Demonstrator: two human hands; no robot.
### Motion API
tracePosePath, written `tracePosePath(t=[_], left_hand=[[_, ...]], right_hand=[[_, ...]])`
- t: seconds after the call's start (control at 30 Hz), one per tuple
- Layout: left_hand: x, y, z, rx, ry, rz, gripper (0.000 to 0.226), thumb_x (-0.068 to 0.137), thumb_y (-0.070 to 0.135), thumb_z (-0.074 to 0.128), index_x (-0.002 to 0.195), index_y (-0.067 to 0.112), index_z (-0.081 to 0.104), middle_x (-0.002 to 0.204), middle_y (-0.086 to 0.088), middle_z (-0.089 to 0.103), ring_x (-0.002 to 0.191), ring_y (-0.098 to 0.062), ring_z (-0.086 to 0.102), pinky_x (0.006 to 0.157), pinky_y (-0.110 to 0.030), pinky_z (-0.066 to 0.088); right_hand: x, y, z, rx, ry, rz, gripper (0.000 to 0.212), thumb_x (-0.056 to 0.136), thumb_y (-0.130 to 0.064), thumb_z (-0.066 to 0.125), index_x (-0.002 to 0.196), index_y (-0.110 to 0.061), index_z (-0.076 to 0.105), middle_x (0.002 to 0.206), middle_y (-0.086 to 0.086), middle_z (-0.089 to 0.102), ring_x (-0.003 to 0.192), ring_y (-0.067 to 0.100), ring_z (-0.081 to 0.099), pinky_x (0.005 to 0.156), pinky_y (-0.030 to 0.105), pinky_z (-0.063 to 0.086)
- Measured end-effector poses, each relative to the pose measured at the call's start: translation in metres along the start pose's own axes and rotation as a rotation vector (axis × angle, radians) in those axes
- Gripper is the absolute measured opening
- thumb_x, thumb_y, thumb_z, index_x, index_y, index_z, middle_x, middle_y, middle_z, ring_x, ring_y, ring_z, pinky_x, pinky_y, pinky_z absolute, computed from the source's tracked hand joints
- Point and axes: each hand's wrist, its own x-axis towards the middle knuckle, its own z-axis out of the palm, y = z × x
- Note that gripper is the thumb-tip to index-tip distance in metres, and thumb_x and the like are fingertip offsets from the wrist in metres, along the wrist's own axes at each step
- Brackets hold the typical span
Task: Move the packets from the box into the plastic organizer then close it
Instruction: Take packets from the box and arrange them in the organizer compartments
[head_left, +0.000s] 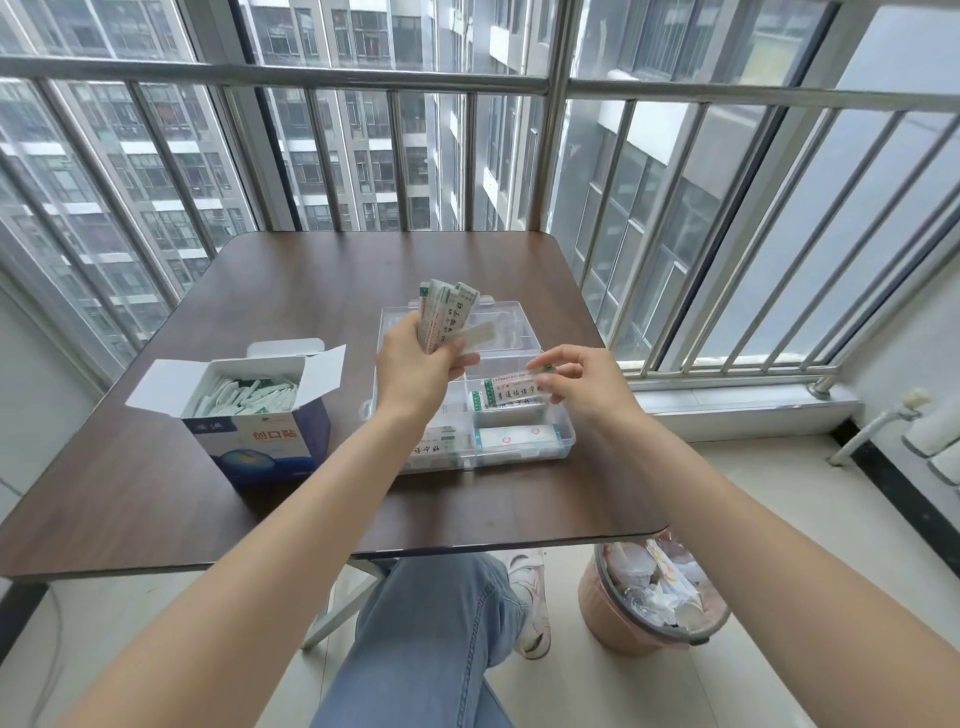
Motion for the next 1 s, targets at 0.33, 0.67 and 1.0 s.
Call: tracePosePath(t=[0.33, 0.67, 1.0], left_hand=[[-0.004, -0.006, -0.003, 0.05, -0.044, -0.014, 0.021, 0.09, -0.002, 0.056, 0.092, 0.019, 0.056, 0.104, -0.01, 0.066, 0.066, -0.013, 0.07, 0.066, -0.024, 0.057], [-0.007, -0.003, -0.006, -0.009, -0.063, -0.059, 0.019, 0.09, -0.002, 0.056, 0.098, 0.015, 0.057, 0.101, -0.01, 0.067, 0.069, -0.016, 0.071, 0.069, -0.026, 0.058], [-0.016, 0.001, -0.007, -0.161, -0.238, -0.174, 0.013, 0.091, 0.0, 0.057, 0.101, 0.008, 0.057, 0.089, -0.008, 0.069, 0.067, -0.014, 0.071, 0.066, -0.023, 0.058]], right_hand=[[0.0, -0.008, 0.008, -0.425, -0.019, -0.046, 0.009, 0.082, -0.021, 0.066, 0.078, -0.027, 0.069, 0.083, -0.002, 0.066, 0.085, 0.016, 0.059, 0.078, 0.032, 0.049], [-0.003, -0.017, 0.018, -0.724, 0.038, -0.138, 0.006, 0.084, -0.027, 0.067, 0.088, -0.024, 0.07, 0.103, -0.004, 0.057, 0.099, 0.015, 0.055, 0.068, 0.026, 0.035], [-0.007, -0.036, 0.011, 0.355, -0.181, 0.072, 0.012, 0.092, -0.019, 0.06, 0.084, -0.012, 0.065, 0.058, -0.001, 0.064, 0.044, 0.006, 0.049, 0.042, 0.015, 0.034]])
